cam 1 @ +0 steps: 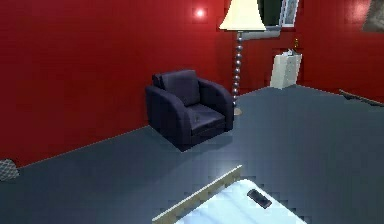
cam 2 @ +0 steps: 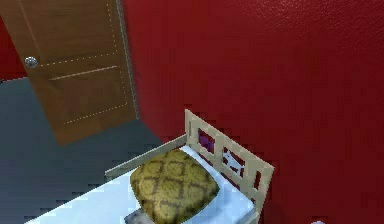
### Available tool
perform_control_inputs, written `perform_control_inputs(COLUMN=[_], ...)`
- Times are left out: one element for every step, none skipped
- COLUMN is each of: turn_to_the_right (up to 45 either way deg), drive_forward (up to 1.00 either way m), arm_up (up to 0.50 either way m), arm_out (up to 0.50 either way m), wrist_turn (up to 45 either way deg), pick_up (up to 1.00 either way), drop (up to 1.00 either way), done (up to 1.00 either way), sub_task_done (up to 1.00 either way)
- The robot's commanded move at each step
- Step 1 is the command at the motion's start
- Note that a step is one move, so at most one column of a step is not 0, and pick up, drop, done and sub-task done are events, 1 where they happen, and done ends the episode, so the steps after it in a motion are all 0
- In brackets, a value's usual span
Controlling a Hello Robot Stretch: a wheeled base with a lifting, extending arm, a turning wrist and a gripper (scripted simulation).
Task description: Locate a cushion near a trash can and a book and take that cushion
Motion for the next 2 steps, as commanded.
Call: perform_control_inputs(turn_to_the_right=[0.0,0.0], drive_forward=[0.0,0.0], arm_up=[0.0,0.0], arm_out=[0.24,0.0], wrist_turn=[0.0,45.0], pick_up=[0.0,0.0], drop=[0.0,0.0], done=[0.0,0.0], sub_task_done=[0.0,0.0])
